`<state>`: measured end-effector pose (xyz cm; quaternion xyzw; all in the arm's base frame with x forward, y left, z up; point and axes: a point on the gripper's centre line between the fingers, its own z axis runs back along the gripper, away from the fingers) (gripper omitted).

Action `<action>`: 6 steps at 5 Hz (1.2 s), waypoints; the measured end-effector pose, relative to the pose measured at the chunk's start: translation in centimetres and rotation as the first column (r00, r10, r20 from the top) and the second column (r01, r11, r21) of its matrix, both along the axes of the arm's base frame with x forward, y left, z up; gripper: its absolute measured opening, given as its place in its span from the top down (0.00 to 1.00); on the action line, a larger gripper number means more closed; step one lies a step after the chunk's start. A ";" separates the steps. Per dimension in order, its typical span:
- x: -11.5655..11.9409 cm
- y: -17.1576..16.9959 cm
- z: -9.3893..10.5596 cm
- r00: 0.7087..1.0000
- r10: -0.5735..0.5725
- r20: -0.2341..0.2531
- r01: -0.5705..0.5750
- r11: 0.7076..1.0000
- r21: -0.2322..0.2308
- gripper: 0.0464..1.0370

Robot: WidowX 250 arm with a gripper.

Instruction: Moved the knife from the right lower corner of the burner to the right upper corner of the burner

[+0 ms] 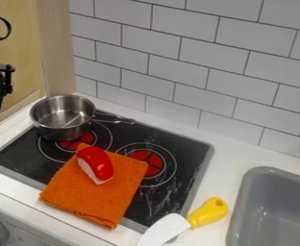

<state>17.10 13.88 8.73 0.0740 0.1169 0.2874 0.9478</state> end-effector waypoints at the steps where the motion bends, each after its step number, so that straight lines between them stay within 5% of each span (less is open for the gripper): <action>1: -0.8 -0.7 -0.9 0.999 -0.012 -0.040 0.011 1.000 -0.027 0.04; 2: 0.1 -2.4 -0.6 0.973 -0.222 -0.063 0.219 0.975 -0.048 0.04; 3: 0.9 -5.4 0.9 0.908 -0.419 -0.007 0.419 0.908 -0.008 0.04; 5: 4.5 -14.9 0.5 0.596 -0.796 0.108 0.797 0.603 0.039 0.04; 6: 5.1 -19.3 -2.2 0.384 -0.919 0.094 0.923 0.386 0.006 0.04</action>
